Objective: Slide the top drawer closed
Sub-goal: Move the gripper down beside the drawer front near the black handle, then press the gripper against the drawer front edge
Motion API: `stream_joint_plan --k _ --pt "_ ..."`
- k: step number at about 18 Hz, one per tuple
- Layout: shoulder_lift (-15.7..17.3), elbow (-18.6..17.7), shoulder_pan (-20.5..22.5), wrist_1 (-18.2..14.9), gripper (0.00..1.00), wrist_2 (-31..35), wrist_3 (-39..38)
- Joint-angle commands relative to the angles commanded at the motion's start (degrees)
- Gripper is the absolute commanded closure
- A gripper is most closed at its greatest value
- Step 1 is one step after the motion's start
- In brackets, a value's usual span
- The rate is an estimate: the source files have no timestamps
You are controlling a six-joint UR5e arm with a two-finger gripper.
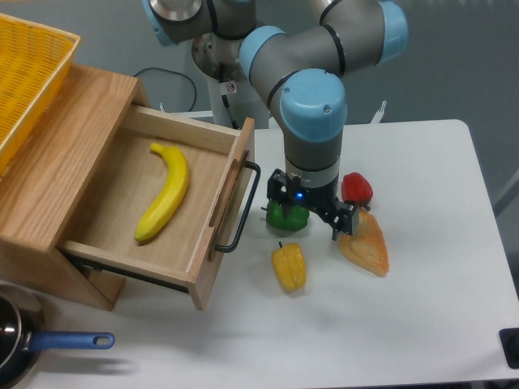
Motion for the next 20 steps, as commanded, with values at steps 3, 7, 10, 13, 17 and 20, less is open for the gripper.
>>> stream_joint_plan --k 3,7,10,13,17,20 --pt "0.8 0.3 0.3 -2.6 0.00 -2.6 -1.3" --pt "1.3 0.4 1.3 -3.1 0.00 -6.2 -2.5" --pt "1.3 0.5 1.3 -3.3 0.00 -6.3 -2.5" --pt "1.4 0.4 1.7 -3.9 0.00 -6.4 -2.5" --pt "1.3 0.4 1.3 -4.8 0.00 -6.5 -2.7" --pt "1.3 0.4 1.0 -5.9 0.00 -7.6 -2.9"
